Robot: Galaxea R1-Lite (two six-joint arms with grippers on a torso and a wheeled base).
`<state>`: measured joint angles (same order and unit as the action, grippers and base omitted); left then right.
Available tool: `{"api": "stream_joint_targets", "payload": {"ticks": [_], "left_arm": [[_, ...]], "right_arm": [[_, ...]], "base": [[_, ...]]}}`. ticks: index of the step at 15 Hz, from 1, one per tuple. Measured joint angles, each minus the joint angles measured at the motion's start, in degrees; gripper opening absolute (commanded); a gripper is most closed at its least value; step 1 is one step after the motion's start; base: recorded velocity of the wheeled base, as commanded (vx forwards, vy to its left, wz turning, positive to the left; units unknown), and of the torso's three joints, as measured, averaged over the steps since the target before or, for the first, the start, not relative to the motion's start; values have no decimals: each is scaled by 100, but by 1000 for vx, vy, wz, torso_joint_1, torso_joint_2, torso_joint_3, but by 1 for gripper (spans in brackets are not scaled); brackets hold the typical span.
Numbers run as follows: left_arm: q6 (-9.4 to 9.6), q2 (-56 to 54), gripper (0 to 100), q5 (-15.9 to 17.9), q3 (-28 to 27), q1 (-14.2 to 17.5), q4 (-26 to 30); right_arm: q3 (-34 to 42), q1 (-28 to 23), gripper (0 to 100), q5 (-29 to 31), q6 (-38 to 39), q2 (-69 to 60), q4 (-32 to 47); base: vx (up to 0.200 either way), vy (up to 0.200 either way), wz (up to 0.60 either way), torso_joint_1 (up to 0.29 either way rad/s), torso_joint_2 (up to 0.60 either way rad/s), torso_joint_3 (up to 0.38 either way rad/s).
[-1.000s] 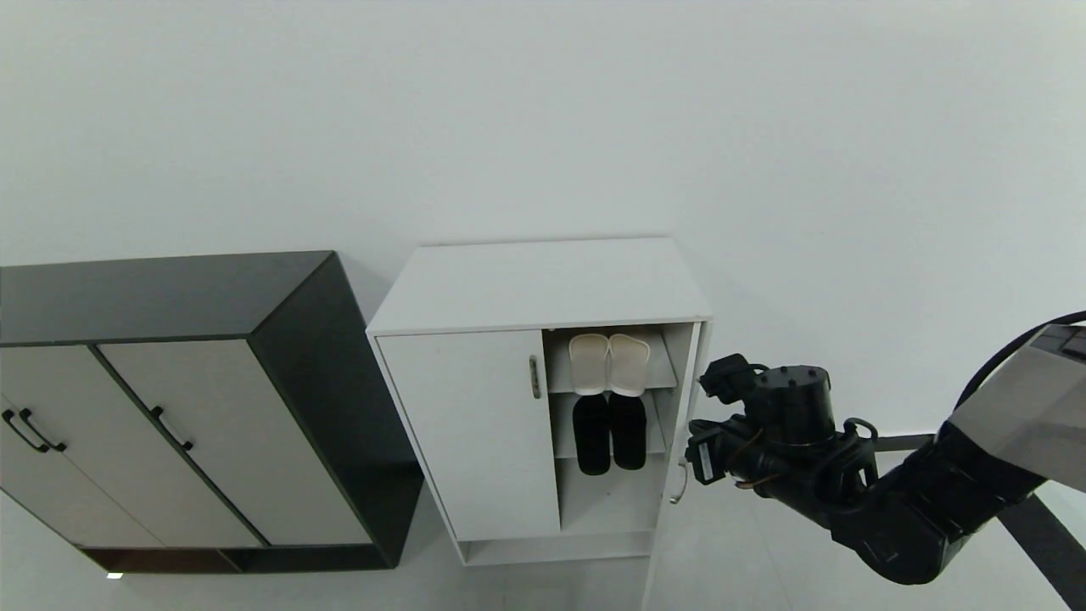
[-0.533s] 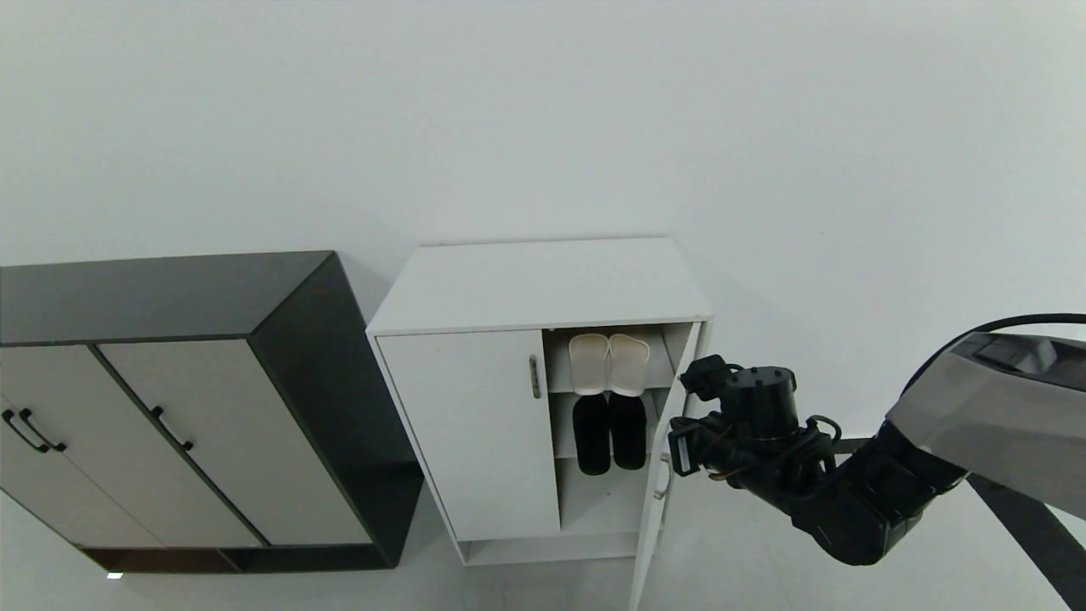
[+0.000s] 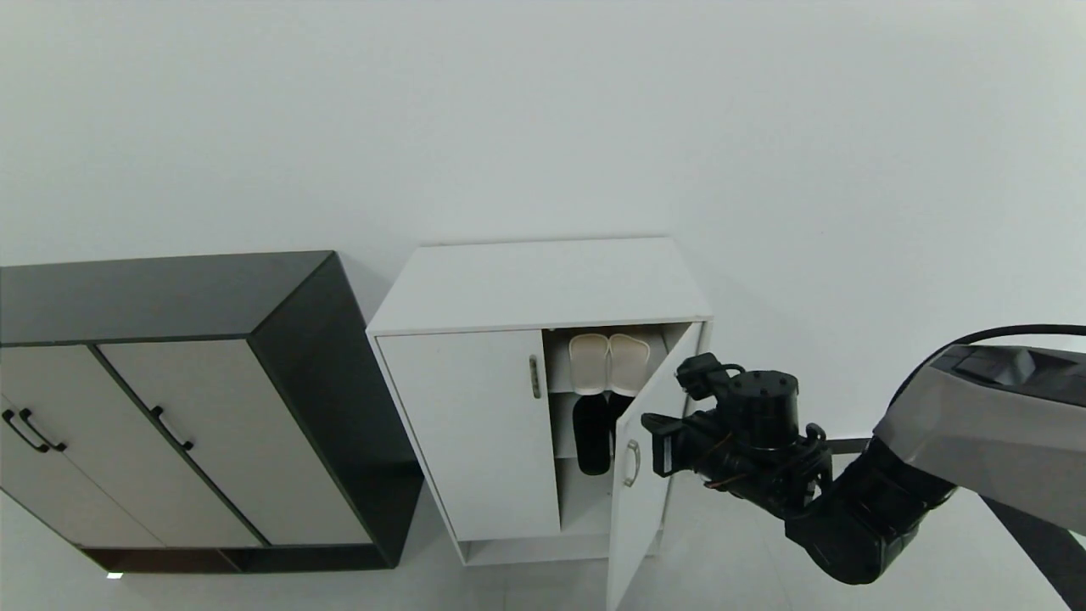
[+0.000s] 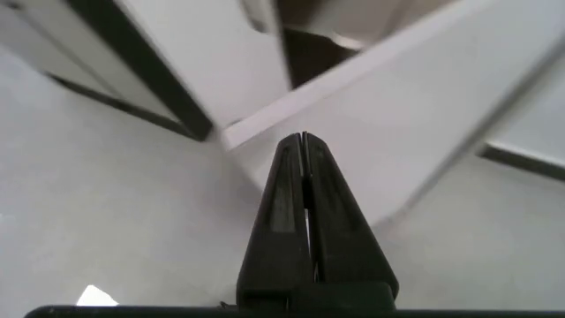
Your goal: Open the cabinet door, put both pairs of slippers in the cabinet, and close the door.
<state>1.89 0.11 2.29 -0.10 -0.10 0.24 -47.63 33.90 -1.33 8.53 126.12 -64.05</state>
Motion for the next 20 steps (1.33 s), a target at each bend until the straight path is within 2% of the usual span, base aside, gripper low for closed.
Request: {"api": "stream_joint_targets", "payload": {"ticks": [2, 4, 5, 8, 16, 20], "left_arm": [[0, 0, 0, -2, 0, 0, 0], [0, 0, 0, 0, 0, 0, 0], [2, 0, 0, 0, -1, 0, 0], [2, 0, 0, 0, 0, 0, 2], [5, 0, 0, 0, 0, 2, 2], [5, 0, 0, 0, 0, 0, 2]], "right_arm": [[340, -83, 0, -441, -49, -46, -391], [1133, -383, 0, -1571, -440, -221, -712], [1261, -455, 0, -1701, -539, -258, -750], [1492, -601, 0, -1764, -633, -313, -779], [1491, -573, 0, -1774, -633, -280, -766], [1217, -571, 0, -1758, -605, -134, -736]], "base": [[100, 0, 0, -1, -1, 1], [200, 0, 0, -10, -2, 5], [200, 0, 0, 2, -2, 7], [200, 0, 0, 14, 7, -1], [0, 0, 0, 0, 0, 0], [0, 0, 0, 0, 0, 0]]}}
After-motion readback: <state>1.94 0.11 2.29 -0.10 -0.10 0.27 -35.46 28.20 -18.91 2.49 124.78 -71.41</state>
